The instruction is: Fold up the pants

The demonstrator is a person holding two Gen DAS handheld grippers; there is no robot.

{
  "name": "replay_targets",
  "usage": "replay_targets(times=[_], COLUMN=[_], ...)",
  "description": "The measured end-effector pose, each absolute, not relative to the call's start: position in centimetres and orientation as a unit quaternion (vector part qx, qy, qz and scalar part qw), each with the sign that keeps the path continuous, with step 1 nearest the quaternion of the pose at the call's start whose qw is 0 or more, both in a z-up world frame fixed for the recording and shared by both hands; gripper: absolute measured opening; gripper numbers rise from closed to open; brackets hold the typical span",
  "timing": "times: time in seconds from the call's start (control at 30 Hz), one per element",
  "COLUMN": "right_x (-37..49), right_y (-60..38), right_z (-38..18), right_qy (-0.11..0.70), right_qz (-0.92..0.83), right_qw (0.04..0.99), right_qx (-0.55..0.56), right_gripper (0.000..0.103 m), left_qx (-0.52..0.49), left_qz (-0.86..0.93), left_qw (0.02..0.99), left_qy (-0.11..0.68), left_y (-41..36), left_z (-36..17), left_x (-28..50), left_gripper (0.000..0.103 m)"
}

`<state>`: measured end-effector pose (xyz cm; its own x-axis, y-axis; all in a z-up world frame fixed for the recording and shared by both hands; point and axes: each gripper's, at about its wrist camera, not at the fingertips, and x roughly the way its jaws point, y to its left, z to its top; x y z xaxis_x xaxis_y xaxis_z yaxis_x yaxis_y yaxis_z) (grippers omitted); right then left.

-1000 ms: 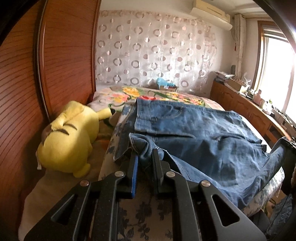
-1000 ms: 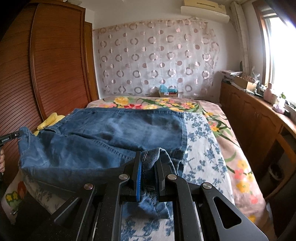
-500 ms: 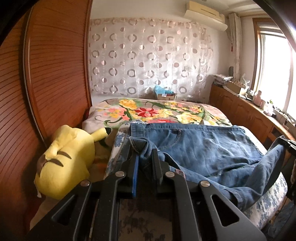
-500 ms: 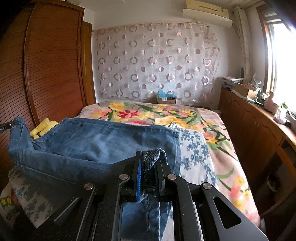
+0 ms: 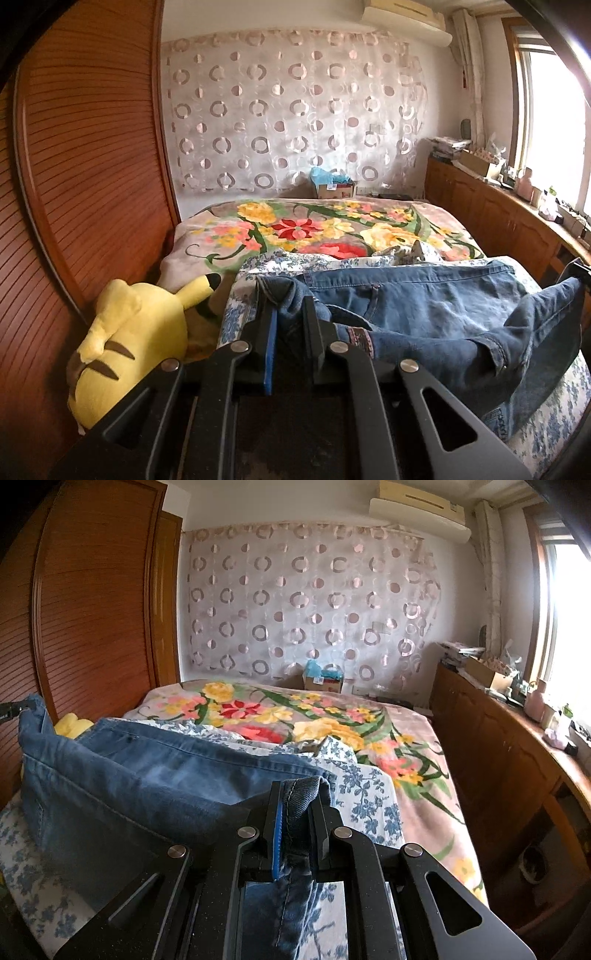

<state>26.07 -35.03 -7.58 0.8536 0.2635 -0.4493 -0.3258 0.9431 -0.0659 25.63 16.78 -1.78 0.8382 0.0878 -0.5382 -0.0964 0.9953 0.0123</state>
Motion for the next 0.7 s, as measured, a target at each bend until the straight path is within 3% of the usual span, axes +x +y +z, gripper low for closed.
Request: replay_targets(times=[0.7], right_x=[33.2], right_y=[-33.3], right_z=[-6.7], right_qy=[0.232], right_qz=[0.138], right_qw=[0.958], right_qx=[-0.093], right_gripper=[0.01], left_qx=[0.01], left_qz=[0.046], left_qw=[0.949], left_qy=[0.312], left_y=[17.1], left_z=[-3.6], left_x=[34.7], left_gripper=[0.013])
